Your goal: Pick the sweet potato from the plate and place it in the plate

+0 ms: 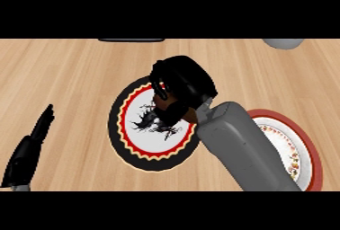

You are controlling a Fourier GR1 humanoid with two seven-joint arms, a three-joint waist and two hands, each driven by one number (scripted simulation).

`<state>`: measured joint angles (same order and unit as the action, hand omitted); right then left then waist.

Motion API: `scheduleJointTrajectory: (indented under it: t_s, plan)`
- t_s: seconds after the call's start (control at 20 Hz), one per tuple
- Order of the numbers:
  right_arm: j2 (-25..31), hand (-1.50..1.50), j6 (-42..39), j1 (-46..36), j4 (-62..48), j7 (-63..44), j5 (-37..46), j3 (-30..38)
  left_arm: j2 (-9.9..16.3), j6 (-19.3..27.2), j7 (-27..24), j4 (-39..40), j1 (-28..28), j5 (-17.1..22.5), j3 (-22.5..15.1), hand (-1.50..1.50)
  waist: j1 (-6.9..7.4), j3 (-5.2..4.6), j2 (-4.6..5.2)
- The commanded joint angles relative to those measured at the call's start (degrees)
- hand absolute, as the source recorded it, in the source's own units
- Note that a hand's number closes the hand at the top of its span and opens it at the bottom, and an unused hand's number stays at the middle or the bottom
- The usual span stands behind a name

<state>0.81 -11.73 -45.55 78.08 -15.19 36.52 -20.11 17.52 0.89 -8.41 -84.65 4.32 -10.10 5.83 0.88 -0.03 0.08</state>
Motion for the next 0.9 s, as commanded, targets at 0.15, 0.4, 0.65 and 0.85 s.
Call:
scheduleJointTrajectory:
  t_s: [0.15, 0.4, 0.65, 0.85]
  plan:
    - [-0.8, 1.50, 10.4, -5.1, -16.6, 1.9, -6.6, -10.0, -0.3, -0.7, 0.7, -0.2, -0.5, -0.6, 0.2, 0.00, 0.60, 0.01, 0.16]
    - [-0.8, -1.50, 19.9, -3.4, -19.1, -6.8, -17.5, -14.8, 0.3, -1.4, 1.3, 1.1, -3.2, -0.1, 1.0, 0.00, 1.00, 0.01, 0.20]
    - [-0.8, -1.50, 27.1, -9.8, -27.0, -2.8, -25.6, -19.4, -0.1, -1.4, -3.0, 5.4, -3.6, -0.5, 2.1, 0.00, 1.38, -0.01, 0.35]
    - [-0.8, -1.50, 32.3, -7.8, -23.0, 2.8, -28.7, -12.8, -0.5, -1.7, 0.9, 1.6, -2.9, -1.1, 0.7, 0.00, 0.96, 0.05, 0.26]
